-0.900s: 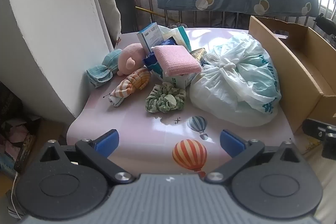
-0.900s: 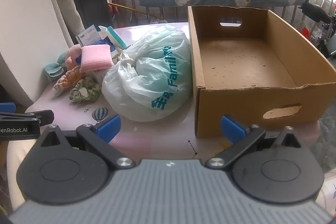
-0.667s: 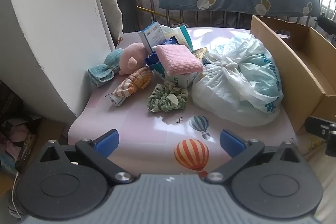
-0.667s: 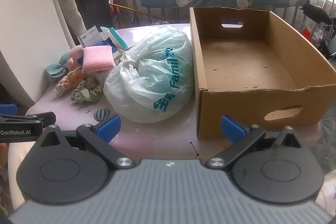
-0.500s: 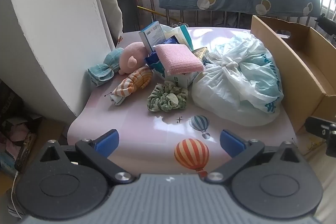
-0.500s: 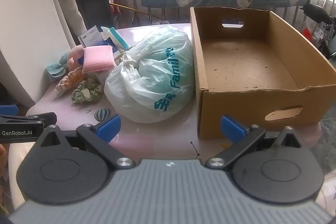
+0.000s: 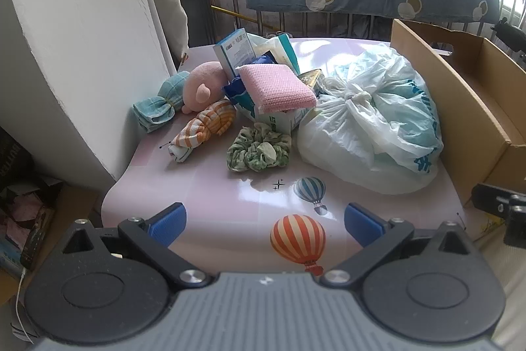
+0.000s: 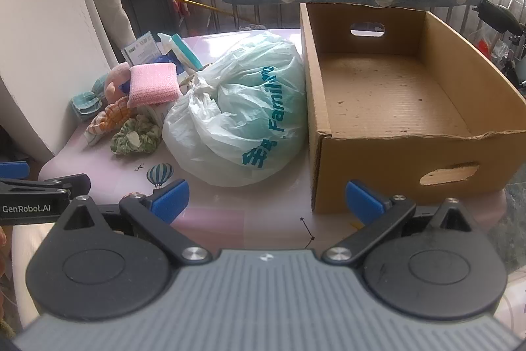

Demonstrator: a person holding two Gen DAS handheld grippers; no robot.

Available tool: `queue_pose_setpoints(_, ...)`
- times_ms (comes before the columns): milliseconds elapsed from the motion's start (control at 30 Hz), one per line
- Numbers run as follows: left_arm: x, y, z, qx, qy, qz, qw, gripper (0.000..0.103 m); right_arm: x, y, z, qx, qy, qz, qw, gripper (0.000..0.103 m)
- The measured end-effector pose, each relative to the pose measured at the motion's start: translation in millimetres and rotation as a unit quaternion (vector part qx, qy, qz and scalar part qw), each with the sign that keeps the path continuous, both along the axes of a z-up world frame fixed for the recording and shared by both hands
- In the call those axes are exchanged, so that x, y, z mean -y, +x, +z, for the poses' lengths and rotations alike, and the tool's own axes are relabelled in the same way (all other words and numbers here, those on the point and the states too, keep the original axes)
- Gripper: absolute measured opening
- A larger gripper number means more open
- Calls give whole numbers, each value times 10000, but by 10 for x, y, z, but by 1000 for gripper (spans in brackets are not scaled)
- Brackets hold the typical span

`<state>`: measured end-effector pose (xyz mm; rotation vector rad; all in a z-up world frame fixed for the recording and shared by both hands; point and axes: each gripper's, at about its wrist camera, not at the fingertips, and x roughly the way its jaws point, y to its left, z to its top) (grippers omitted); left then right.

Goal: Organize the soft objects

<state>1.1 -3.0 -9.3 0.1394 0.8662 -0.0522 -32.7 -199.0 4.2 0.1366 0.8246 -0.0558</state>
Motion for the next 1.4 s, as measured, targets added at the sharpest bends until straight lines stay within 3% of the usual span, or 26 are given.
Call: queue_pose_setpoints(1400,-26,18,0,-25,-25,-7,10000,103,-25,33,9,-27,23,0,10000,102)
